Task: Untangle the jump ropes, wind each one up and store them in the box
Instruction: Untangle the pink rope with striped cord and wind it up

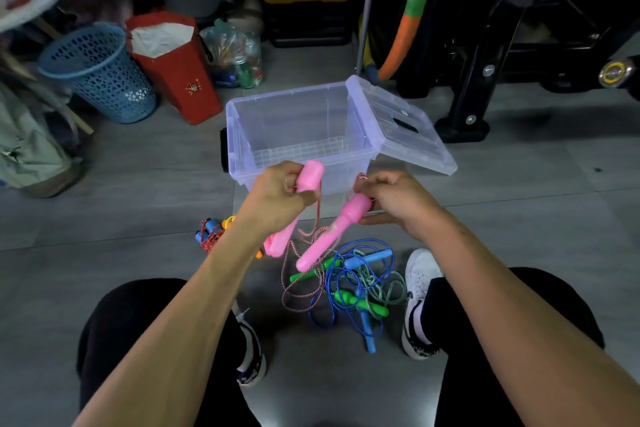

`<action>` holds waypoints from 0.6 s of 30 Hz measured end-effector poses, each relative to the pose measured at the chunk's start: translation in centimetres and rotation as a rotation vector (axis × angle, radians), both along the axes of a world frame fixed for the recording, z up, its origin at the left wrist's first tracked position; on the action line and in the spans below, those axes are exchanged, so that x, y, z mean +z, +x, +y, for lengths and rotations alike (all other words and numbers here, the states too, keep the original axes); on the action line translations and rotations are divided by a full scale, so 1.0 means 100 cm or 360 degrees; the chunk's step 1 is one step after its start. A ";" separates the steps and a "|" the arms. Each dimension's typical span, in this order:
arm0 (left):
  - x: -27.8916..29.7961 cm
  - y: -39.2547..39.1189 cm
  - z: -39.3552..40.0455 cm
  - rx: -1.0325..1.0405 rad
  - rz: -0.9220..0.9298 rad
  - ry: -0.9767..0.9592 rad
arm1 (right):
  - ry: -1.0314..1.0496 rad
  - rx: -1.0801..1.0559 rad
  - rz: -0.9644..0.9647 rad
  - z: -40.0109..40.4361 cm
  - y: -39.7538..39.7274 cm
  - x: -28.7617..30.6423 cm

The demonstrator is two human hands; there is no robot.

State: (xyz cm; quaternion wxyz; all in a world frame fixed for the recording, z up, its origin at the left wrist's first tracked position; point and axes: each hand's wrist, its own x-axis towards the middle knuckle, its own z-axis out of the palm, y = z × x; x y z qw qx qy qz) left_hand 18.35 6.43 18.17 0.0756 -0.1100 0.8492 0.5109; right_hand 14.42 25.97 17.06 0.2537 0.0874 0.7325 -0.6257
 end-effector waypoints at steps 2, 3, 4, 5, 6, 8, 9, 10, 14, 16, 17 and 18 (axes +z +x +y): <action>0.002 0.005 0.002 -0.0125 0.0036 -0.0026 | -0.0103 -0.0072 -0.0063 -0.007 0.002 -0.001; 0.001 0.007 0.004 -0.0201 0.0026 -0.0049 | -0.0146 -0.0124 -0.0079 -0.010 0.003 -0.001; 0.000 0.008 0.007 -0.0274 0.0027 -0.0136 | -0.0177 -0.0190 -0.0095 -0.013 0.003 -0.001; -0.002 0.010 0.011 -0.0337 0.0035 -0.0257 | -0.0193 -0.0258 -0.0116 -0.015 0.004 0.000; -0.004 0.011 0.014 -0.0362 0.0043 -0.0352 | -0.0201 -0.0323 -0.0133 -0.017 0.005 -0.001; -0.005 0.013 0.018 -0.0348 0.0042 -0.0389 | -0.0225 -0.0446 -0.0160 -0.020 0.007 -0.001; -0.006 0.015 0.020 -0.0333 0.0017 -0.0356 | -0.0254 -0.0512 -0.0175 -0.022 0.008 0.000; -0.006 0.016 0.021 -0.0321 -0.0011 -0.0320 | -0.0302 -0.0579 -0.0187 -0.023 0.009 0.001; -0.005 0.014 0.017 -0.0311 -0.0063 -0.0388 | -0.0191 -0.0556 -0.0078 -0.023 0.008 0.003; -0.002 0.012 0.010 -0.0292 -0.0039 -0.0474 | 0.0379 -0.0382 0.0265 -0.017 0.004 -0.001; -0.001 0.011 0.006 -0.0299 -0.0041 -0.0489 | 0.0598 -0.0320 0.0452 -0.015 0.004 0.001; 0.000 0.011 0.003 -0.0323 -0.0059 -0.0474 | 0.0665 -0.0246 0.0593 -0.014 0.003 0.002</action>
